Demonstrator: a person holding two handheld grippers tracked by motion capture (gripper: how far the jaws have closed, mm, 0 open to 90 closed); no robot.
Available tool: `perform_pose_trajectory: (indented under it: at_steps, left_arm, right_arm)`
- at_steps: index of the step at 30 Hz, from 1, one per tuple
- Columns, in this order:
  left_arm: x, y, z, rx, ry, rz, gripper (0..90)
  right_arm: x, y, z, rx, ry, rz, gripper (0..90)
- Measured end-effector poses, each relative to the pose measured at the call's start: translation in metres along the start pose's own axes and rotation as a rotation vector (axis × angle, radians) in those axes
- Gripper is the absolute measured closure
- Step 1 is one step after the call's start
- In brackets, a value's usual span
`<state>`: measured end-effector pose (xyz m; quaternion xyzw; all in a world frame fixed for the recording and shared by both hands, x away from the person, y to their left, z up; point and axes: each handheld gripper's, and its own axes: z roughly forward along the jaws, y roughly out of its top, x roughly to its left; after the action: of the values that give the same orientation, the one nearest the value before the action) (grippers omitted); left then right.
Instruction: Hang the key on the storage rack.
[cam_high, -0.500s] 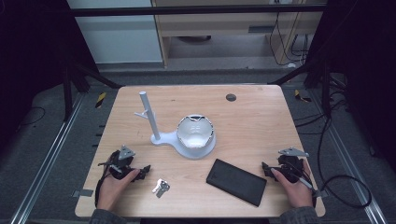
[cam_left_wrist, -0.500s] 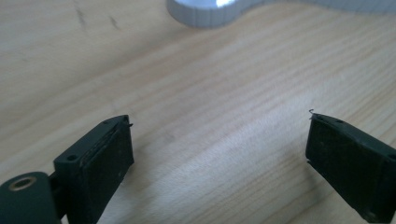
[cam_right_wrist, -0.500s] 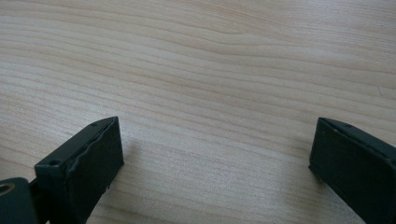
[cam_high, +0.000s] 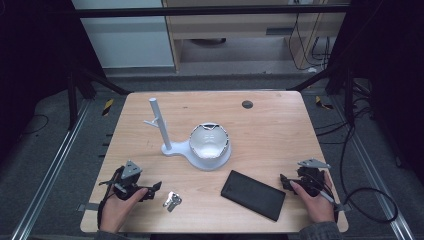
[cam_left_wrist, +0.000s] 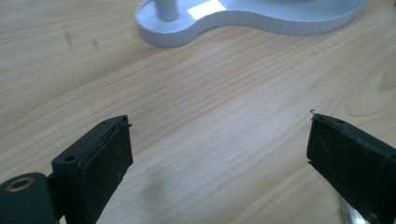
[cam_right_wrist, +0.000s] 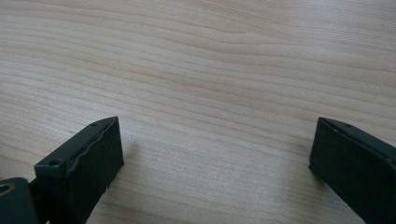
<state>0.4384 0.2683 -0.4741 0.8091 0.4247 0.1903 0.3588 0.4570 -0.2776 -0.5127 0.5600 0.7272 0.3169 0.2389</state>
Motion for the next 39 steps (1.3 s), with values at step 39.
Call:
perform_pose_trajectory:
  at_steps: [39]
  left_arm:
    - [-0.073,0.052,0.006,0.487,-0.174,0.130,27.1]
  right_arm:
    - [0.001,-0.001,-0.001,0.002,0.007,-0.011,2.6]
